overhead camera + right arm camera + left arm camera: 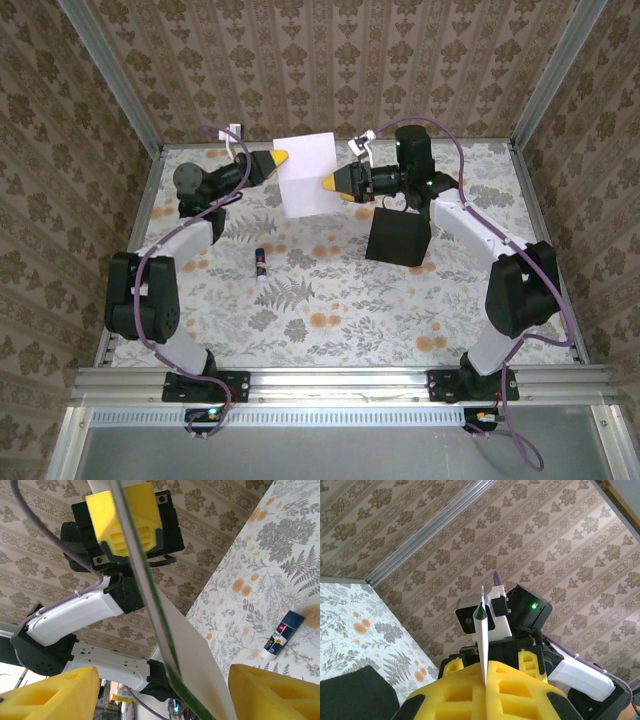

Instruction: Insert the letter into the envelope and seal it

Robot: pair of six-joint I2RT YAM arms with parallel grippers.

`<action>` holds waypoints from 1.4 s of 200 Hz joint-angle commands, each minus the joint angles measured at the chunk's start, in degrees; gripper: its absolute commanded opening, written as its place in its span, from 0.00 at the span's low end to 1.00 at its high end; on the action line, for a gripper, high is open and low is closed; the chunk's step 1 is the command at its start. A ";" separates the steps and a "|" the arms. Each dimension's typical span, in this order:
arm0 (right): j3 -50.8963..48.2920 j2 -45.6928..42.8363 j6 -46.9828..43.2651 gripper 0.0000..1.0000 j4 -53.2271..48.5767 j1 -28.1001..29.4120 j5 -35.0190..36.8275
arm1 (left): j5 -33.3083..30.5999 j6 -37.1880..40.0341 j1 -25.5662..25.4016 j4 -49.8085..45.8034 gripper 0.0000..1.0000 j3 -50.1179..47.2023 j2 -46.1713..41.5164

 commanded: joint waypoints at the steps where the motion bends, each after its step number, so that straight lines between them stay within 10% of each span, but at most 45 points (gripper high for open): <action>1: -0.61 -2.20 0.24 0.71 1.52 -0.78 2.33 | -1.62 3.78 0.51 -2.74 0.00 -0.33 -3.20; 93: -4.24 -5.68 1.27 1.00 -0.36 -2.51 10.75 | -4.25 10.84 0.51 -11.14 0.00 -0.64 -6.25; 280: -9.80 -12.86 -0.91 1.00 -4.96 -4.52 22.49 | -10.17 20.59 0.31 -24.42 0.00 -0.50 -11.56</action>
